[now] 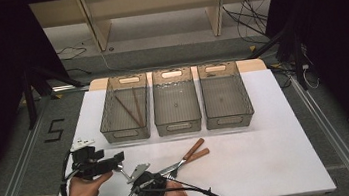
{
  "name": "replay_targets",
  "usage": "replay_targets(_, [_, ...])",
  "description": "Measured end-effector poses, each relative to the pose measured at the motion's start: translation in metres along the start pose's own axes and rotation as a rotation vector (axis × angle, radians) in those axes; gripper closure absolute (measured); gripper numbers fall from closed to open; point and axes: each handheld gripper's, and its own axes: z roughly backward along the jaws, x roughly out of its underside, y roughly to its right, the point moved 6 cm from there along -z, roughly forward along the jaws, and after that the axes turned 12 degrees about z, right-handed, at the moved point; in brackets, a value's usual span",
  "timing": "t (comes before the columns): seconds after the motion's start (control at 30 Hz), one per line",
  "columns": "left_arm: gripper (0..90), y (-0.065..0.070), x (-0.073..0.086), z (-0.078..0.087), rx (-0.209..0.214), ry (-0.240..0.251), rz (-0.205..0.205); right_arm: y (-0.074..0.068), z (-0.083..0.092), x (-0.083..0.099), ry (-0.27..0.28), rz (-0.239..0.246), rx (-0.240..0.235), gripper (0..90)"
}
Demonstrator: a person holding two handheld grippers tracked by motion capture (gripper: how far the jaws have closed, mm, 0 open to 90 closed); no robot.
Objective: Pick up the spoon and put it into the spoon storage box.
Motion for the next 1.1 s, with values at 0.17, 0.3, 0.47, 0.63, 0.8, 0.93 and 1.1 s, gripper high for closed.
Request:
replay_targets(0.17, [19.5, 0.0002, 0.0000, 0.0001, 0.000, 0.000, 0.001, 0.0030, 0.0002, 0.0003, -0.008, -0.012, 0.001, 78.1])
replay_targets(0.3, [19.5, -0.0001, 0.0002, -0.0002, 0.000, -0.001, 0.001, 0.0053, 0.0003, 0.0003, -0.013, -0.041, -0.006, 79.6])
replay_targets(0.47, [19.5, 0.0002, 0.0005, -0.0008, 0.001, -0.002, 0.003, 0.0074, 0.0010, 0.0007, -0.015, -0.076, -0.011, 82.0])
replay_targets(0.63, [19.5, -0.0001, 0.0004, -0.0007, 0.003, -0.003, 0.003, 0.0093, 0.0012, 0.0021, -0.006, -0.118, -0.046, 88.8])
replay_targets(0.8, [19.5, 0.0000, 0.0006, -0.0009, 0.004, -0.004, 0.003, 0.0091, 0.0008, 0.0019, -0.006, -0.113, -0.041, 88.9])
replay_targets(0.93, [19.5, 0.0001, 0.0002, -0.0004, 0.007, -0.003, 0.004, 0.0093, 0.0013, 0.0021, -0.005, -0.110, -0.049, 89.9])
replay_targets(1.1, [19.5, -0.0001, -0.0009, 0.0009, 0.014, 0.004, 0.014, 0.0066, 0.0047, 0.0006, 0.016, -0.101, -0.066, 90.0])
